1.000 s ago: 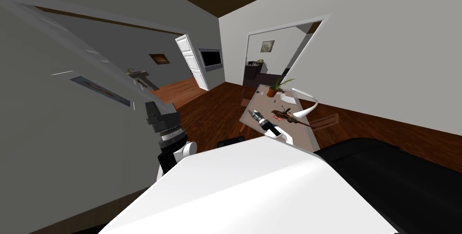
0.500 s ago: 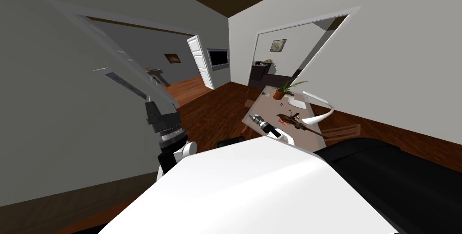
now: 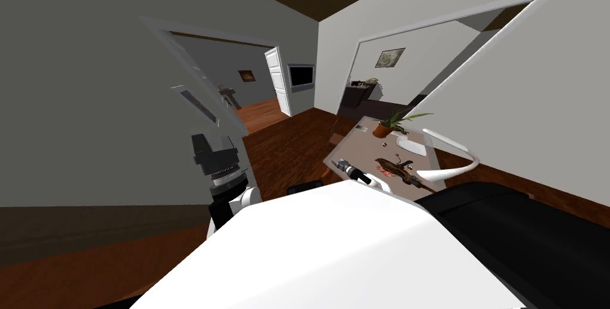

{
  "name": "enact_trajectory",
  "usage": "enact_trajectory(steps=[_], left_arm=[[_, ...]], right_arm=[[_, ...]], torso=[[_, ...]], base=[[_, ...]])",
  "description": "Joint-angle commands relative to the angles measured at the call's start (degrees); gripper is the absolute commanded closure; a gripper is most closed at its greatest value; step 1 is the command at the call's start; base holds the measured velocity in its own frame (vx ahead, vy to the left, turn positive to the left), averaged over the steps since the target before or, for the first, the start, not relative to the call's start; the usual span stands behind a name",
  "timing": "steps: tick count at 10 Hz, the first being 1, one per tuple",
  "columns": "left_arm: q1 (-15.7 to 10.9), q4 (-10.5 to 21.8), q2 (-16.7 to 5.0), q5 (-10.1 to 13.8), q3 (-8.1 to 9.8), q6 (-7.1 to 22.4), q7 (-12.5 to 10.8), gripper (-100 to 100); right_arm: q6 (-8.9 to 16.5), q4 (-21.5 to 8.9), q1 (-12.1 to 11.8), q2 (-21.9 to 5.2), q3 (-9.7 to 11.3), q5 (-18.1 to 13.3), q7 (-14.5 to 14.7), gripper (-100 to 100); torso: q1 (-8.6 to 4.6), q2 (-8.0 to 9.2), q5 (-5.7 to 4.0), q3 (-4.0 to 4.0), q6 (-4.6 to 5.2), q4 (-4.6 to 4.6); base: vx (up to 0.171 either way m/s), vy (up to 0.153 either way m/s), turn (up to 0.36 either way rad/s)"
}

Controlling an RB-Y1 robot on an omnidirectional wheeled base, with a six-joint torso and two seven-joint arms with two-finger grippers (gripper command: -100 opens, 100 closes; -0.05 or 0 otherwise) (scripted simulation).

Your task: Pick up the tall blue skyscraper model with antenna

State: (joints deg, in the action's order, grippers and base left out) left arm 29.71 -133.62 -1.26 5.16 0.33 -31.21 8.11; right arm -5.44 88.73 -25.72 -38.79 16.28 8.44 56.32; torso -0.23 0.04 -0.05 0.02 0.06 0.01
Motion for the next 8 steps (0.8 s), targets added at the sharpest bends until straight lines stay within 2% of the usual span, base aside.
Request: enact_trajectory(steps=[1,2,3,4,7,8], left_arm=[[0.0,0.0,0.0,0.0,0.0,0.0,0.0,0],[0.0,0.0,0.0,0.0,0.0,0.0,0.0,0],[0.01,0.0,0.0,0.0,0.01,0.0,0.0,0],[0.0,0.0,0.0,0.0,0.0,0.0,0.0,0],[0.0,0.0,-0.01,0.0,0.01,0.0,0.0,0],[0.01,0.0,-0.01,0.0,0.01,0.0,0.0,0]], right_arm=[[2.86,-2.86,-0.98,-2.77,2.16,0.45,2.59,-100],[3.07,-3.17,-0.98,-2.77,2.16,0.45,2.59,-100],[4.87,-5.07,-1.42,-4.17,3.73,0.58,4.21,-100],[4.87,-5.56,-1.42,-4.17,3.73,0.58,4.21,-100],[9.79,-12.25,-2.84,-7.76,8.42,0.76,8.43,-100],[9.99,-12.28,-2.84,-7.76,8.42,0.76,8.43,-100]], torso=[[0.0,0.0,0.0,0.0,0.0,0.0],[-0.08,0.02,-0.01,0.01,-0.01,0.01],[-0.06,0.03,-0.01,0.02,0.08,0.0],[-0.02,0.0,0.0,0.0,0.01,0.0],[-0.15,0.02,-0.01,0.01,0.03,0.0],[-0.25,0.03,-0.05,0.02,0.05,0.01]], base=[[-0.027,-0.066,0.469],[-0.024,-0.059,0.155],[-0.016,-0.04,0.26],[-0.014,-0.037,0.143],[-0.029,-0.077,0.34],[-0.029,-0.072,0.151]])
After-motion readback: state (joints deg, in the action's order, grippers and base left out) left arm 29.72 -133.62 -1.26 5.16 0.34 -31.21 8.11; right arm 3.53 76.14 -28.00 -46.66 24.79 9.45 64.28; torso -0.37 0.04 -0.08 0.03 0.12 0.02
